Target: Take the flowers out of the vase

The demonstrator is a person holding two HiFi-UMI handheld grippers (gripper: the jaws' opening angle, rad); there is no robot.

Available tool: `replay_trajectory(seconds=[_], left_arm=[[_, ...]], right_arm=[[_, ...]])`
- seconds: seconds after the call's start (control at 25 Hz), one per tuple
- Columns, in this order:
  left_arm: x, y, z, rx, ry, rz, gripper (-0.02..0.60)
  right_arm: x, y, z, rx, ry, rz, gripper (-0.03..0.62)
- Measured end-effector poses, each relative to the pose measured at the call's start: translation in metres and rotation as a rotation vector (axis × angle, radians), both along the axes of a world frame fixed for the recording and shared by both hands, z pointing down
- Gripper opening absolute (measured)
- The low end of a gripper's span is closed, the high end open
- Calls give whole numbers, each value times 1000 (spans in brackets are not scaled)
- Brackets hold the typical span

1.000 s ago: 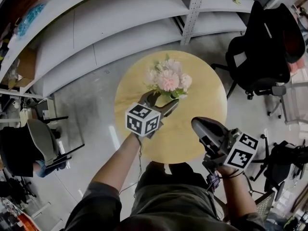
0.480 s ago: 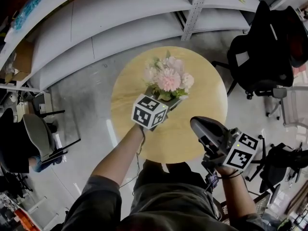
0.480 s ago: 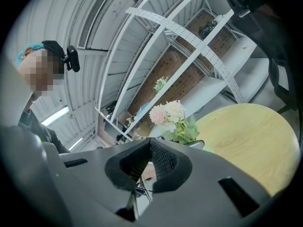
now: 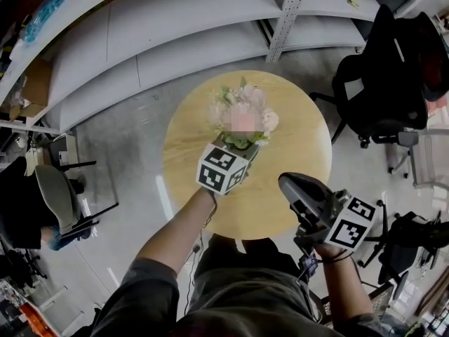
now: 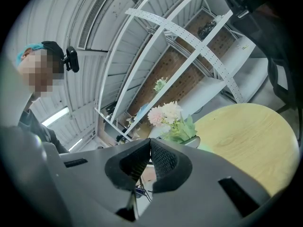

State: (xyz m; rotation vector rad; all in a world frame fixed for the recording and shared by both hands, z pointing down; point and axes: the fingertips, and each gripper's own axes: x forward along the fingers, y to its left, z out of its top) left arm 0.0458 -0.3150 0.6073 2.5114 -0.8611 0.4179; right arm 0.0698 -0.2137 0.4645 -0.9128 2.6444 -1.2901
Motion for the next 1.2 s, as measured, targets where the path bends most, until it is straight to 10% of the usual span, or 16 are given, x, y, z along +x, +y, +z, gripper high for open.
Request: replay_trajectory(seconds=[1.2], left_arm=[[3, 12, -153, 146, -13, 20, 80]], right_arm=[[46, 19, -56, 101, -115, 112, 15]])
